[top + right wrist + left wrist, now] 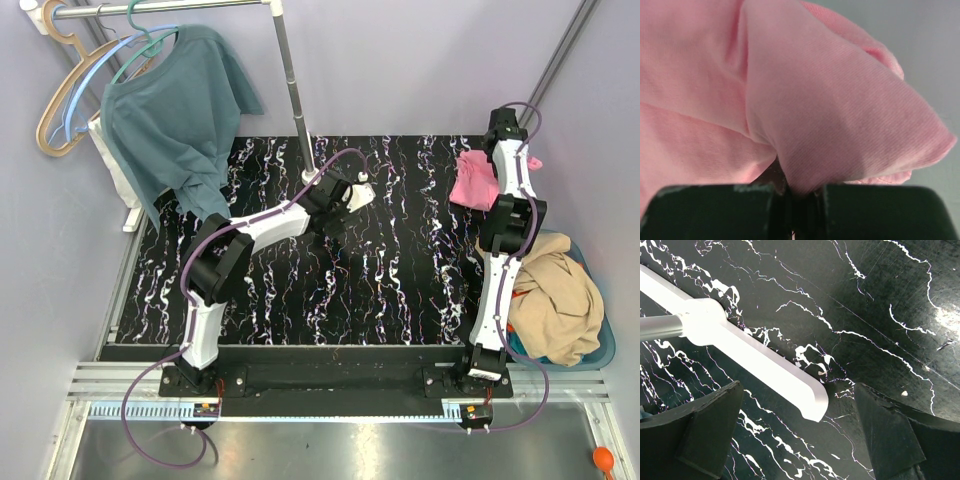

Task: Fold and stack the t-shirts
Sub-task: Neatly place the folded tshirt to the corner

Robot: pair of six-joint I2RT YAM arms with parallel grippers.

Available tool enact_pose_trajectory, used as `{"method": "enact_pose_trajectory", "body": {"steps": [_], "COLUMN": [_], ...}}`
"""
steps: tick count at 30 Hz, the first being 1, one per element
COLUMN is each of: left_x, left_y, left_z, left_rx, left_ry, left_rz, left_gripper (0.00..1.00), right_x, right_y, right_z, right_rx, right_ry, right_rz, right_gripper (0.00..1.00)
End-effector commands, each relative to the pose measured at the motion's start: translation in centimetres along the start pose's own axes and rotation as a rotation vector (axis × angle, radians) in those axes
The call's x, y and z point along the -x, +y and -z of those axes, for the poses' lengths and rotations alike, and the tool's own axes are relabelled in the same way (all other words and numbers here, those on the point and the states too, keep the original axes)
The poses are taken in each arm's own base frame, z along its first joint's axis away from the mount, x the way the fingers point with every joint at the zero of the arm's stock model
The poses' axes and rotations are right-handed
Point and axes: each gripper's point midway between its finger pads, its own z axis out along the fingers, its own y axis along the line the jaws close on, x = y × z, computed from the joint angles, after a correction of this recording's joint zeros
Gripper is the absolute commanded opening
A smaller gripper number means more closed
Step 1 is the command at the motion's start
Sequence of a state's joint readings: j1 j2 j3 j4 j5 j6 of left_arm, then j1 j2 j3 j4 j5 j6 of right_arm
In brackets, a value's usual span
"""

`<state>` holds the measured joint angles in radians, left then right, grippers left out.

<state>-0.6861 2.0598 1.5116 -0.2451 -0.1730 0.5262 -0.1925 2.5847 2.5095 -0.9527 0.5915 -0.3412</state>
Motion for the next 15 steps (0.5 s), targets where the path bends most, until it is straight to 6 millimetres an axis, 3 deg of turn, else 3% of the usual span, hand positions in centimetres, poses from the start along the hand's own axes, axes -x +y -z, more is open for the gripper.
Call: {"method": "enact_pose_trajectory", "body": {"steps": [1, 9, 12, 15], "left_x": [2.1, 1.7, 1.6, 1.9], "left_y": [1.6, 1.2, 1.2, 1.3], "left_z": [1.0, 0.8, 0.9, 1.2], "left_rx": [0.041, 0.033, 0.032, 0.036], "left_ry": [-0.067, -0.056, -0.056, -0.066], "left_rz": [0.017, 0.019, 0.023, 0.030], "left_gripper": [0.99, 0.99, 0.99, 0.99], "right_x": [1.9, 2.4, 2.6, 2.8], "right_y": [-2.1, -2.4, -2.7, -3.0], "right_z": [0.7, 1.4, 1.8, 2.4], "right_rx": [-0.088, -0.081, -0.081, -0.076], "right_ry": [-0.056, -0.086, -0.096, -0.110], "right_rz": [-0.034, -0.072, -0.083, -0.101], "right_gripper": [0.08, 0.52, 0.64, 0.66]}}
